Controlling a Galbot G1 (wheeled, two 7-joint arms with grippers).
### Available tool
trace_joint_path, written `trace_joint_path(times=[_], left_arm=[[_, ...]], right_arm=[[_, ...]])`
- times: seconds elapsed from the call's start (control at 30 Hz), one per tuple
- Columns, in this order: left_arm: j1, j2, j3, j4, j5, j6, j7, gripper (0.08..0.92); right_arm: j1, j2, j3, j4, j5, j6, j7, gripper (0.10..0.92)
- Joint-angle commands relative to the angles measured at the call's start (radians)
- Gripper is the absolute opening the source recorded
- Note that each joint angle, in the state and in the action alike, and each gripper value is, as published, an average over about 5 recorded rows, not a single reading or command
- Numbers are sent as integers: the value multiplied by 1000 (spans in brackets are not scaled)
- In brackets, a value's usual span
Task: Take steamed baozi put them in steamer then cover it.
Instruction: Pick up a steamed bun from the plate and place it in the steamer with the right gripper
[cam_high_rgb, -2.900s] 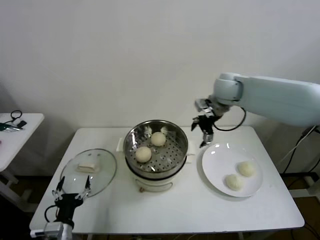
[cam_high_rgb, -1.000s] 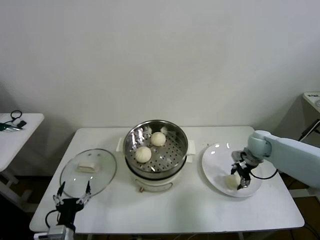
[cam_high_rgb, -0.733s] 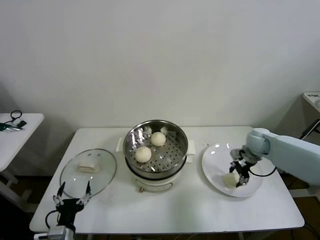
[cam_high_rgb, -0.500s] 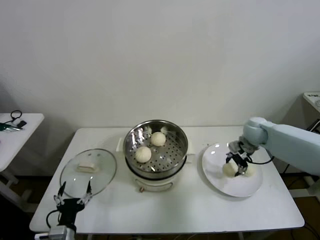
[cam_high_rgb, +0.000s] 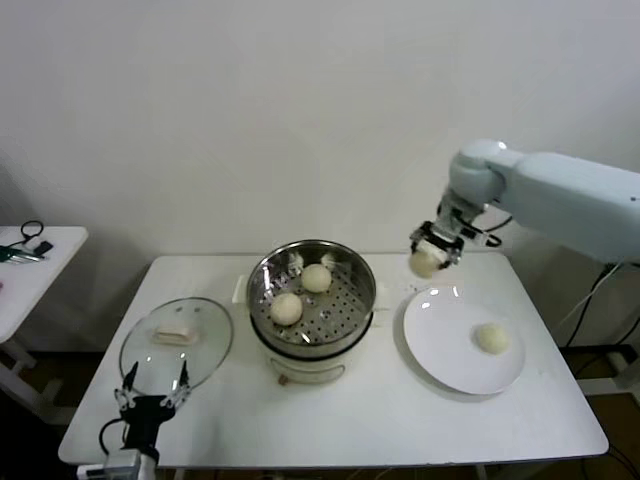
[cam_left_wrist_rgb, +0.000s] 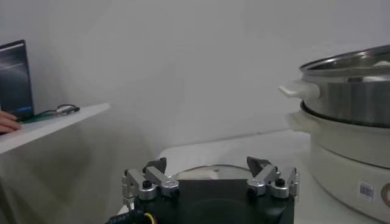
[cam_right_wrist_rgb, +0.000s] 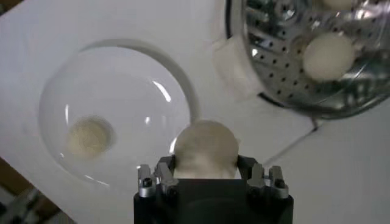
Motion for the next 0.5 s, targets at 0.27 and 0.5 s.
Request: trace_joint_path(times=[0.27,0.5], left_arm=[[-1,-15,-3,-1,-1,-2,1,823],[1,-10,-9,-1,-23,-1,1,823]], right_arm=[[-14,335,59,14,-43,157,-8,671],[-106,396,53,16,-57,164,-13,675]])
